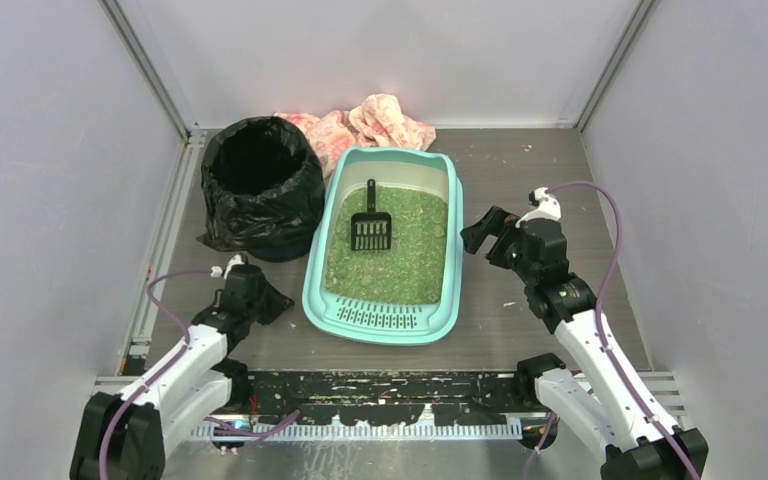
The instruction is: Clean the litter box
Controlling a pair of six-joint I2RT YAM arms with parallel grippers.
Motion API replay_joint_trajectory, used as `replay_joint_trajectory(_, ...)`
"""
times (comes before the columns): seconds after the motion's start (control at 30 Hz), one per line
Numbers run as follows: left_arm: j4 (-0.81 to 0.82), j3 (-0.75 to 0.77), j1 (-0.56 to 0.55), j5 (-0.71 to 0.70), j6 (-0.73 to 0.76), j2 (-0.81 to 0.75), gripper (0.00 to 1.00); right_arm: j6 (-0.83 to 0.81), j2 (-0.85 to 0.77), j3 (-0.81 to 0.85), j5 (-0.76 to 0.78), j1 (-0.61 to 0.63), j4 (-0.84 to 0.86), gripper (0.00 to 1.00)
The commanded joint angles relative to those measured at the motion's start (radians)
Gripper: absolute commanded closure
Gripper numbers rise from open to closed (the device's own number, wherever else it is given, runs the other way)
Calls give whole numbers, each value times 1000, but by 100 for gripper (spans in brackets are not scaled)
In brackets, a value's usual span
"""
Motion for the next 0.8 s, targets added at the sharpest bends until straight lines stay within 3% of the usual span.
replay_joint_trajectory(0.0, 219, 5, 3, 71, -15, 51, 100, -26, -43, 46, 61, 5, 9, 1)
replay_joint_trajectory(0.23, 460, -31, 2, 99, -27, 175, 100, -24, -80, 70, 69, 5, -34, 1)
replay_joint_trajectory(0.47, 717, -2, -5, 214, -78, 449, 100, -34, -134, 82, 112, 5, -93, 1)
replay_joint_trajectory(0.63, 872, 1, -61, 219, -113, 571, 100, -38, -148, 99, 131, 4, -120, 1)
replay_joint_trajectory(0.77, 900, 25, -126, 183, -114, 626, 100, -40, -150, 110, 142, 4, -135, 1)
